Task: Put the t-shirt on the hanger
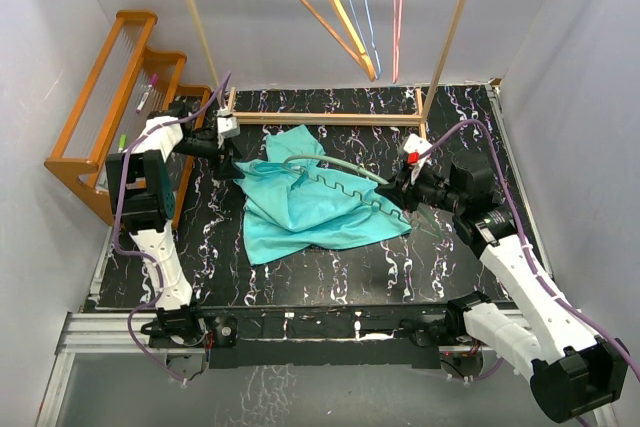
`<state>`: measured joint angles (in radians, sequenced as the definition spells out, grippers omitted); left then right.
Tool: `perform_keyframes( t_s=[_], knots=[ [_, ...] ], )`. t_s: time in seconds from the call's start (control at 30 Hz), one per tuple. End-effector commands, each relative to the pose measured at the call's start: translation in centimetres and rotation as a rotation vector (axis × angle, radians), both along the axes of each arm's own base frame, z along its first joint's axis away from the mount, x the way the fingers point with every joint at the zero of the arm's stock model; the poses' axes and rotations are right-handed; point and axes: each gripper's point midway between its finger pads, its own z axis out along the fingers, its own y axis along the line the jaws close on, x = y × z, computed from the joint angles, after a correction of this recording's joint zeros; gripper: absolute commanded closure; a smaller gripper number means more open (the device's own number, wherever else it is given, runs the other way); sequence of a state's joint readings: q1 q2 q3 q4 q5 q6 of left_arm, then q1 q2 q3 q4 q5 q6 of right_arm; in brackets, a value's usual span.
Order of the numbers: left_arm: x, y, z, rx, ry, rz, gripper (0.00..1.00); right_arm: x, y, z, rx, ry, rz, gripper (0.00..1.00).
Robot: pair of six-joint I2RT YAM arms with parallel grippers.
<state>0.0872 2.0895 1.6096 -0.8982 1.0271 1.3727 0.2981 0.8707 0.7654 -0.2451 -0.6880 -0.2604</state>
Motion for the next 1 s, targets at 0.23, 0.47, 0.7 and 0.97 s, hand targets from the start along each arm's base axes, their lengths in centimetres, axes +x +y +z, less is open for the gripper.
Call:
perform_keyframes(
  t_s=[0.23,0.47,0.7,0.97],
  knots=[
    [0.8,-1.8,2.4,-0.063,-0.082,-0.022,0.52,1.0,0.1,4.4,0.039,-0.124,-0.013,0.92],
    [-0.5,-2.6,1.8,-0.061,-0.05,-0.063,0.7,1.0,0.1,4.4,0.042,-0.122,-0.009,0.92],
    [-0.5,-2.8,5.1,-0.053,-0.117,-0.076,1.0,1.7,0.6,4.0,0.028,-0.115,0.012,0.92],
    [-1.4,-2.5,9.0,-0.001,-0.213,-0.12,1.0,3.7,1.6,4.7,0.014,-0.145,0.062,0.92]
  ],
)
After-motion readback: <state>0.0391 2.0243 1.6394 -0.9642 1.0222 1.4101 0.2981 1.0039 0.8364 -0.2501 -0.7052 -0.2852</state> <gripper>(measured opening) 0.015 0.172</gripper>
